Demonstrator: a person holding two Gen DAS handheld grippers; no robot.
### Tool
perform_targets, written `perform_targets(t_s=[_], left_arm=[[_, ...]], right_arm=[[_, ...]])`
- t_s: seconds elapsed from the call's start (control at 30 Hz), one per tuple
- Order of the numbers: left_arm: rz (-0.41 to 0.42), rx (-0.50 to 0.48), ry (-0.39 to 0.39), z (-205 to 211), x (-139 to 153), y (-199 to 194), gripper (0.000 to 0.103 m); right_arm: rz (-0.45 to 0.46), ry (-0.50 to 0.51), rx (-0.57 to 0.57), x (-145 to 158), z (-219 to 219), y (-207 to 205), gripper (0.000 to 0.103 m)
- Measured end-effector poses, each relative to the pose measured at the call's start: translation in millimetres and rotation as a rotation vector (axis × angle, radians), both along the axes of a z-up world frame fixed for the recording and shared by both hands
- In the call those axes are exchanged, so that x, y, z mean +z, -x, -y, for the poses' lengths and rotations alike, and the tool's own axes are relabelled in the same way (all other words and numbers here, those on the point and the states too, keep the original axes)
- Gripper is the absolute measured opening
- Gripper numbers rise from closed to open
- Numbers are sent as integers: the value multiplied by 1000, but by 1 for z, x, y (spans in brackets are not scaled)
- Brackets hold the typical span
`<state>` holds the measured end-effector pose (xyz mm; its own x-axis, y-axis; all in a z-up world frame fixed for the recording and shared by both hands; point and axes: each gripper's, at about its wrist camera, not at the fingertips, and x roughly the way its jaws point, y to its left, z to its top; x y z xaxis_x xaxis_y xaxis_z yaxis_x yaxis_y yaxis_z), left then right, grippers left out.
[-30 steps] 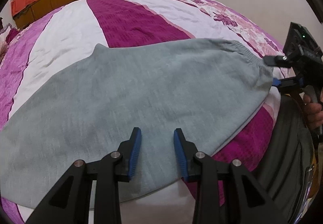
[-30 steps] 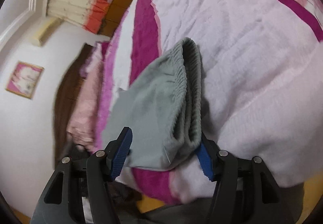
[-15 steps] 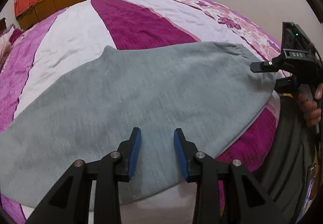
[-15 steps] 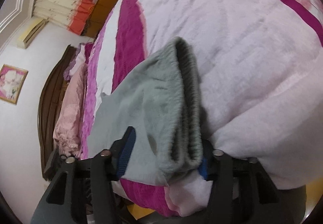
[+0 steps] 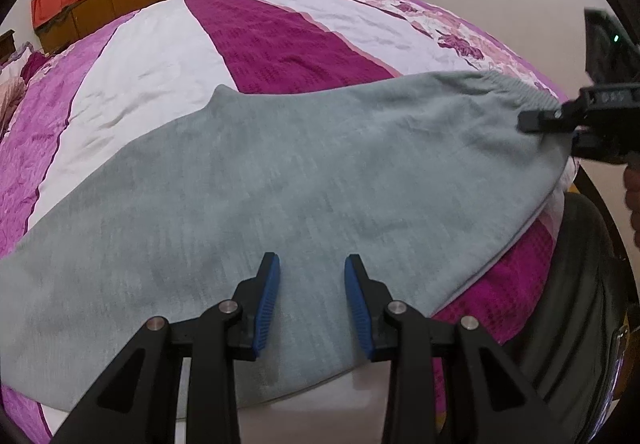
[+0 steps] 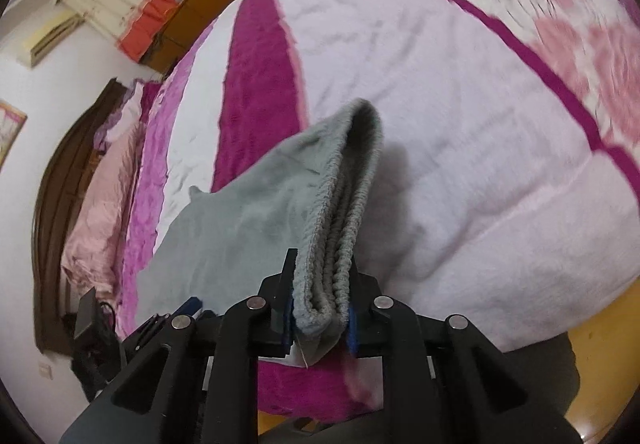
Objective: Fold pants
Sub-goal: 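Lift the held cuff upward off the bed with the right gripper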
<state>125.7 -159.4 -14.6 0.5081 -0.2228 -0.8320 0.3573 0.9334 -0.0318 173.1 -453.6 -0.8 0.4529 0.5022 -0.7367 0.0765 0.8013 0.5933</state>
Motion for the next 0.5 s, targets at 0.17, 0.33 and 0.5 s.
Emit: perform_targets(t_s=[0.17, 0.33, 0.5], left_arm=[[3, 2, 4, -4, 0, 1, 36], [5, 5, 10, -6, 2, 1, 36], [9, 17, 18, -14, 3, 2, 36]], right_arm=[[66, 27, 33, 35, -20, 0, 11], [132, 63, 80, 63, -44, 2, 11], [152, 75, 102, 71, -59, 2, 11]])
